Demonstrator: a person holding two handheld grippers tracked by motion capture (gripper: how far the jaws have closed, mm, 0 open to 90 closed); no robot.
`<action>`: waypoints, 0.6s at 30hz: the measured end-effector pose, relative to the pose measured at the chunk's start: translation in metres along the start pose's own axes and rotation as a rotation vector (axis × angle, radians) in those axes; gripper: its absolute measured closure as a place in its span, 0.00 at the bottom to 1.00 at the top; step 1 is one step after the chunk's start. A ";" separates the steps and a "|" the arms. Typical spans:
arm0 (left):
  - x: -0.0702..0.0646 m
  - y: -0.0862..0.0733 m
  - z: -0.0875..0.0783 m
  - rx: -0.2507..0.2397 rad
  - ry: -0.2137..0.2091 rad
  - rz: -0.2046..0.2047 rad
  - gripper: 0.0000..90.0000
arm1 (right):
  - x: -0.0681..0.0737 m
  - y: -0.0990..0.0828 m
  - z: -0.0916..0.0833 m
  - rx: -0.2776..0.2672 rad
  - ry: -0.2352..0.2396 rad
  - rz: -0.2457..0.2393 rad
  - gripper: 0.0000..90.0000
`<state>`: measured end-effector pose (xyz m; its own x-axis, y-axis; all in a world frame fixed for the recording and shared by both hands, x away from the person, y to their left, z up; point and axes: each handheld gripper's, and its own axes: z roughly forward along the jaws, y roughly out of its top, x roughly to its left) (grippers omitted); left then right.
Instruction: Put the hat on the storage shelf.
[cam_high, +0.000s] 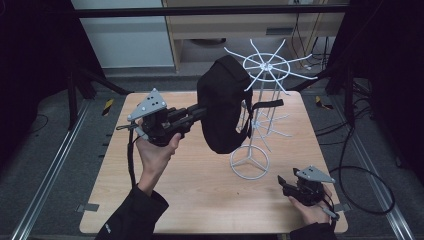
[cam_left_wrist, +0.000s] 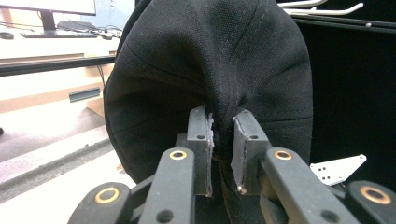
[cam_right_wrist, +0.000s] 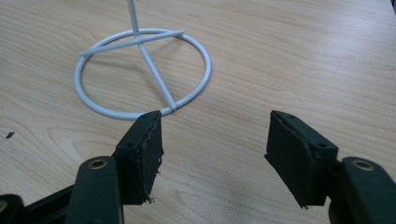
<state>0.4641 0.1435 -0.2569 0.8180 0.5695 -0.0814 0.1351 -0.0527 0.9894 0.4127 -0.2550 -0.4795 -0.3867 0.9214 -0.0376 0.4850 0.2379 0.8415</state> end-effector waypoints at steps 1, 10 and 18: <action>0.000 0.000 0.000 -0.001 0.004 -0.001 0.83 | 0.000 0.000 0.000 0.000 0.001 0.000 0.40; -0.001 -0.009 -0.015 -0.004 0.051 0.006 0.58 | 0.000 0.000 0.000 0.000 0.000 -0.002 0.40; -0.001 -0.021 -0.032 -0.009 0.050 0.000 0.50 | 0.000 0.000 0.000 0.002 -0.001 -0.003 0.40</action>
<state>0.4425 0.1701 -0.2736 0.7892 0.6095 -0.0751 0.1298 -0.0460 0.9905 0.4128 -0.2550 -0.4799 -0.3872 0.9211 -0.0405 0.4856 0.2410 0.8403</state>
